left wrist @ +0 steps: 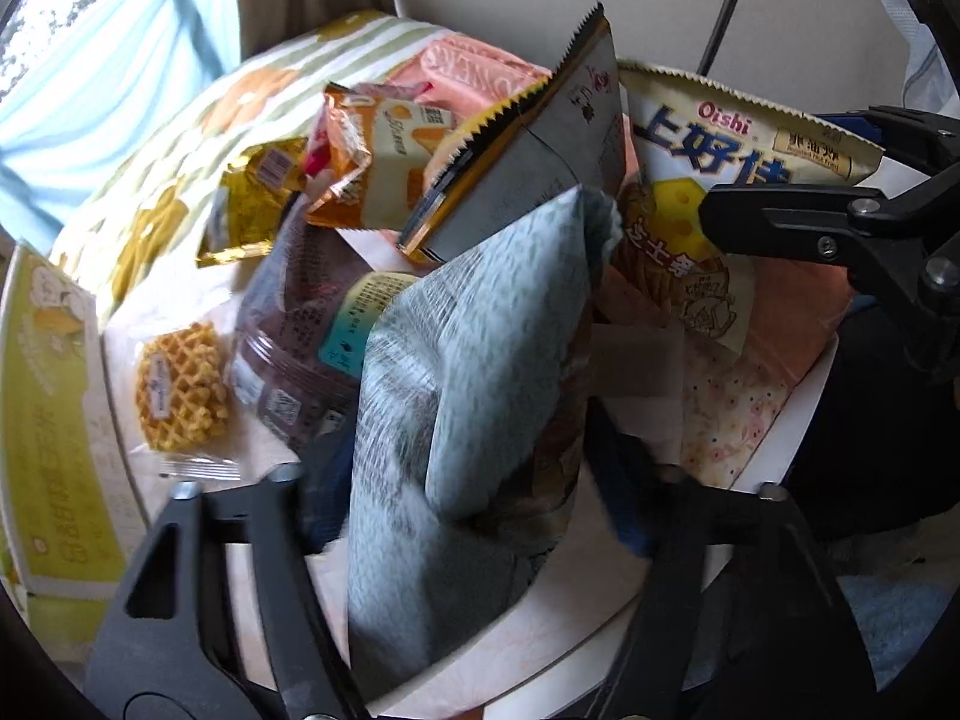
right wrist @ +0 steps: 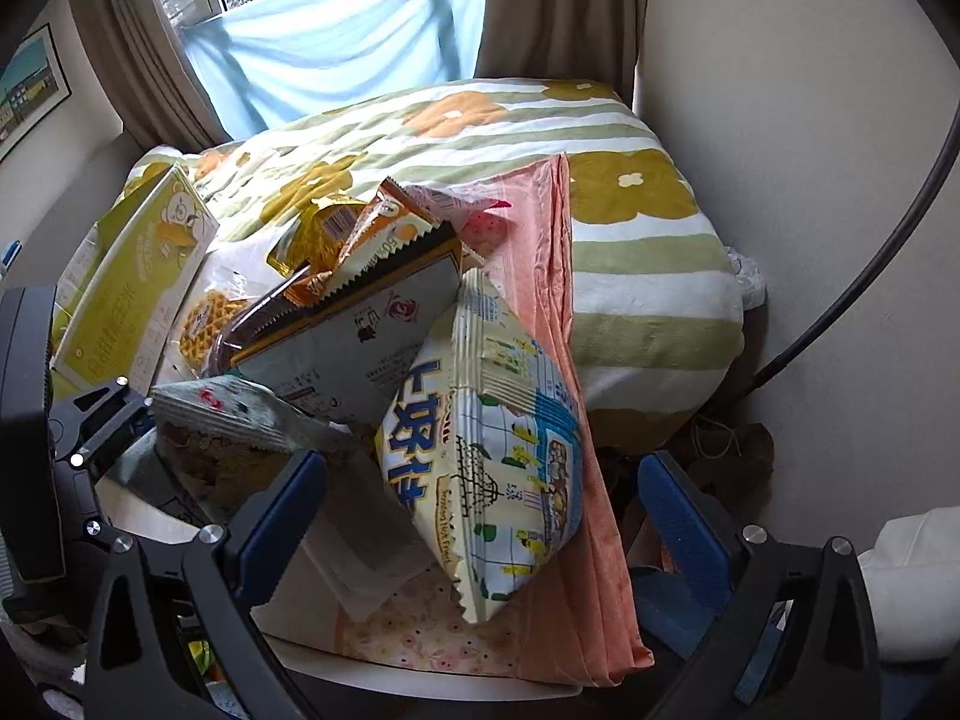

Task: Organize snacks
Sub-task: 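Grasp the grey-green patterned chip bag with the left gripper while the right grasps the yellow Oishi bag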

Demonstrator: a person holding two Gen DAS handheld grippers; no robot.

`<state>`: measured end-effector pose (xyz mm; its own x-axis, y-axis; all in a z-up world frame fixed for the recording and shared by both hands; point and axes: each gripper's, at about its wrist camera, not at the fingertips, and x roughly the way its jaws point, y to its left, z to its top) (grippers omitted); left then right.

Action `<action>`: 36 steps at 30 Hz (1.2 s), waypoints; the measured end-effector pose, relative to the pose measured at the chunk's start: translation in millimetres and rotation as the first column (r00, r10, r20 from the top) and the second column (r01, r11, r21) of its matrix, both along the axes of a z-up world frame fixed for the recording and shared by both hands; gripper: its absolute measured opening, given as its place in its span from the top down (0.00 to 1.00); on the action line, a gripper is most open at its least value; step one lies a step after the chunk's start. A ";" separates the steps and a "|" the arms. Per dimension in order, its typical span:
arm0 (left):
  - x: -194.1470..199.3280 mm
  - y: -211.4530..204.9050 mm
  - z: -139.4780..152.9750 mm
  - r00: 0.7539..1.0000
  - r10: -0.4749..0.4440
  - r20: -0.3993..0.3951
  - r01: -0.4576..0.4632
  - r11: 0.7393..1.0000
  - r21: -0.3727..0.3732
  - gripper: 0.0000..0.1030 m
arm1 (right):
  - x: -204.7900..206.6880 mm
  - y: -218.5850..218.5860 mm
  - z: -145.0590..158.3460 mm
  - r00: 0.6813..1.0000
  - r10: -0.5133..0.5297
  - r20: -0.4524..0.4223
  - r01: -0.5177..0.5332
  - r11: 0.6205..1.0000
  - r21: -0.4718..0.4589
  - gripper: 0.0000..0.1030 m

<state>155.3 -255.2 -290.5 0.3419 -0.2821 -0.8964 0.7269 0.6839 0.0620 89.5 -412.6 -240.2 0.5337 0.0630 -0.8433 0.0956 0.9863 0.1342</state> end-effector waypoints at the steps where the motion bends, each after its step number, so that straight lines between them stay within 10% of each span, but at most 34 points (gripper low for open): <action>1: -1.6 -0.2 0.6 1.000 -0.004 0.004 0.004 1.000 -0.001 0.45 | 0.4 0.0 -1.5 1.000 0.003 -0.002 -0.003 1.000 -0.004 0.00; 19: -5.3 19.3 18.7 0.996 0.088 -0.021 -0.088 0.995 -0.035 0.58 | 11.8 7.1 -18.7 1.000 0.029 -0.001 -0.029 0.999 -0.026 0.01; 36: -2.3 40.6 41.7 0.977 0.213 -0.019 -0.214 0.974 -0.075 0.58 | 6.1 10.9 -15.5 0.998 0.066 -0.008 -0.066 0.996 -0.065 0.50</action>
